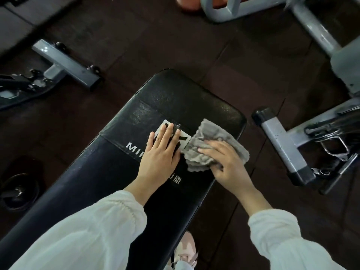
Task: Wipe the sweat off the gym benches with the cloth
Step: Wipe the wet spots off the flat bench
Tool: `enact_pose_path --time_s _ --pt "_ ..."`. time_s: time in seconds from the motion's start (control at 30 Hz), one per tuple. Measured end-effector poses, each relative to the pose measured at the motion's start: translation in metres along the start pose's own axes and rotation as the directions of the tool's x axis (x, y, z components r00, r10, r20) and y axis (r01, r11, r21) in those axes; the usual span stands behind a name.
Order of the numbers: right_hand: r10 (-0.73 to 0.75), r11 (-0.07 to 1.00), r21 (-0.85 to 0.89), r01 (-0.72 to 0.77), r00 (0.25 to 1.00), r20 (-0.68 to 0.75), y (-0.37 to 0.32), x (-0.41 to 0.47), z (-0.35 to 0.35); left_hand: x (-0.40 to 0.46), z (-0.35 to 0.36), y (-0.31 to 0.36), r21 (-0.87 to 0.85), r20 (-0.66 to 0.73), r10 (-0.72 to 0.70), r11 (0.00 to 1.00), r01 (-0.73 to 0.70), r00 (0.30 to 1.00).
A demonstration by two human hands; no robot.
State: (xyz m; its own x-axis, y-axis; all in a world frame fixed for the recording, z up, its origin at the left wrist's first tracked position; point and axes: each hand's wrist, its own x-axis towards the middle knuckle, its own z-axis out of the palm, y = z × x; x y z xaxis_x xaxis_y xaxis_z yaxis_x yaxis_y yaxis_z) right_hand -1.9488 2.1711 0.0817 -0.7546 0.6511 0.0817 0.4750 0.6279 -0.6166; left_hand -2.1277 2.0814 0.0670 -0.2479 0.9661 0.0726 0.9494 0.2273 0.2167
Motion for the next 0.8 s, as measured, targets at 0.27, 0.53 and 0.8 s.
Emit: enact_pose_path --time_s 0.27,0.53,0.8 --pt "0.384 0.911 -0.008 -0.413 0.853 -0.354 0.023 0.077 -0.008 0.002 0.002 -0.004 0.067 0.005 0.005 0.998 -0.006 1.000" --pt "0.039 0.997 -0.069 -0.037 0.999 0.029 0.013 0.052 -0.008 -0.008 -0.013 -0.012 0.002 -0.007 -0.139 0.990 0.139 0.990" --pt "0.153 0.988 -0.040 -0.150 0.986 0.073 -0.072 0.085 0.049 -0.070 -0.032 -0.057 0.023 0.044 -0.483 0.876 0.482 0.875"
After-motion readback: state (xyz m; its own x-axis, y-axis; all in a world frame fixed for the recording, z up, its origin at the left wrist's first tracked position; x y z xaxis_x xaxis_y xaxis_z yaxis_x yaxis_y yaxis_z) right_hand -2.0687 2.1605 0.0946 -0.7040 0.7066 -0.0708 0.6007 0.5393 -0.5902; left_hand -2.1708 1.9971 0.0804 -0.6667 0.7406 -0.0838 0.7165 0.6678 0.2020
